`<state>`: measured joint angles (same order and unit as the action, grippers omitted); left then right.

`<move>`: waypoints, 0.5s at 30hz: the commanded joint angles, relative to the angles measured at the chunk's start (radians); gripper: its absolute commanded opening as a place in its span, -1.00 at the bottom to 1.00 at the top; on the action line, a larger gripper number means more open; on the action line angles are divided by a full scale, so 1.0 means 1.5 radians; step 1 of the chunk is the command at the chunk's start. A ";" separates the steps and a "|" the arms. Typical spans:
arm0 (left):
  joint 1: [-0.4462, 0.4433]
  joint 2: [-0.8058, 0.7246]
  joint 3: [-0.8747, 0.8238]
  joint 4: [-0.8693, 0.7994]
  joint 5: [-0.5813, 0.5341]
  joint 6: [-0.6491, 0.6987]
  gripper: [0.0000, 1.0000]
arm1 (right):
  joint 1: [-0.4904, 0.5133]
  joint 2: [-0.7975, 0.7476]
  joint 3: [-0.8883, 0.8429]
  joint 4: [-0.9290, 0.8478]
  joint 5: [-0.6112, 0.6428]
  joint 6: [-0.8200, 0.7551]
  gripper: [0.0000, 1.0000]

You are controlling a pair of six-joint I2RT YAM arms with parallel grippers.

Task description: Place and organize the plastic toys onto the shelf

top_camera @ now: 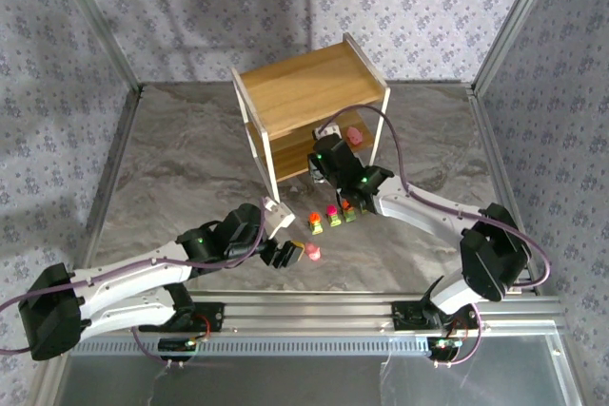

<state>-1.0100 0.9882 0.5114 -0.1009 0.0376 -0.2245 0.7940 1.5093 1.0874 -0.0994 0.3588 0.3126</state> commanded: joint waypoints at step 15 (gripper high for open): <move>0.000 -0.015 -0.002 0.005 -0.020 0.008 0.73 | -0.013 0.038 0.041 -0.012 0.025 -0.039 -0.42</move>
<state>-1.0100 0.9878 0.5114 -0.1013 0.0216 -0.2245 0.7830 1.5517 1.1229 -0.0998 0.3771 0.2749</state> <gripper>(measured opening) 0.864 0.288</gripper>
